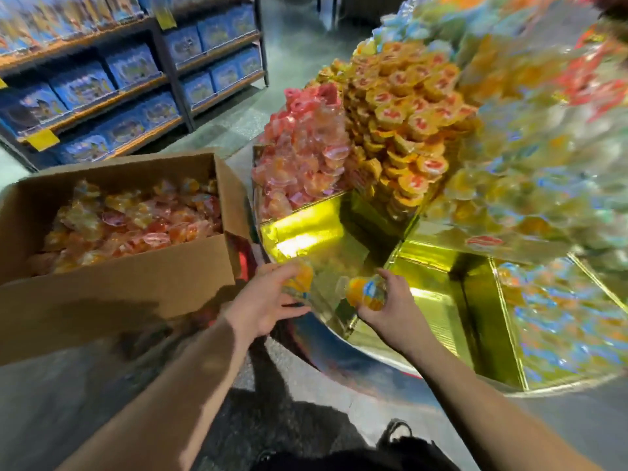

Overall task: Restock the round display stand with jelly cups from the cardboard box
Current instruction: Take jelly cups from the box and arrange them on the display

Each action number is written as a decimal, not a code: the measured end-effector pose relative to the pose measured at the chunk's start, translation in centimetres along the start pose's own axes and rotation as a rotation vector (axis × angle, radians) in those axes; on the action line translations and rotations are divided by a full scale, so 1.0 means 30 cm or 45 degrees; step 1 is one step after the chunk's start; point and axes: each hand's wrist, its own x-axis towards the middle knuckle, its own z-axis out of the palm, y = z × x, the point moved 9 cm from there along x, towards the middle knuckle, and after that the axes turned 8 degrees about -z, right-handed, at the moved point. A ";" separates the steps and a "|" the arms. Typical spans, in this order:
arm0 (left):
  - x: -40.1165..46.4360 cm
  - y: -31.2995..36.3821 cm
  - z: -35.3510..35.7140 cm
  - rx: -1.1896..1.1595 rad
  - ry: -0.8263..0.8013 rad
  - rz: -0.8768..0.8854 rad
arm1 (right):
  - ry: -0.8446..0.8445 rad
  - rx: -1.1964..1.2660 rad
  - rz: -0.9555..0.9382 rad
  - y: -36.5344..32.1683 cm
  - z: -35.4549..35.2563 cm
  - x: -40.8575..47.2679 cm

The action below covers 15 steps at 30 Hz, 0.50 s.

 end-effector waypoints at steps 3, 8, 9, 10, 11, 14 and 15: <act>0.027 -0.018 0.245 0.227 0.096 0.170 | 0.078 -0.045 0.023 0.183 -0.178 -0.070; 0.113 -0.156 0.701 0.511 0.033 0.166 | 0.125 -0.029 0.095 0.545 -0.464 -0.194; 0.123 -0.185 0.802 0.576 0.011 0.175 | 0.137 -0.038 0.114 0.617 -0.526 -0.216; 0.133 -0.215 0.906 0.638 -0.014 0.188 | 0.141 -0.044 0.141 0.692 -0.588 -0.237; 0.146 -0.241 1.003 0.697 -0.024 0.204 | 0.144 -0.052 0.166 0.767 -0.646 -0.256; 0.171 -0.299 1.265 0.907 -0.010 0.293 | 0.136 -0.071 0.239 0.964 -0.806 -0.316; 0.178 -0.308 1.338 0.994 0.015 0.341 | 0.126 -0.083 0.261 1.018 -0.856 -0.329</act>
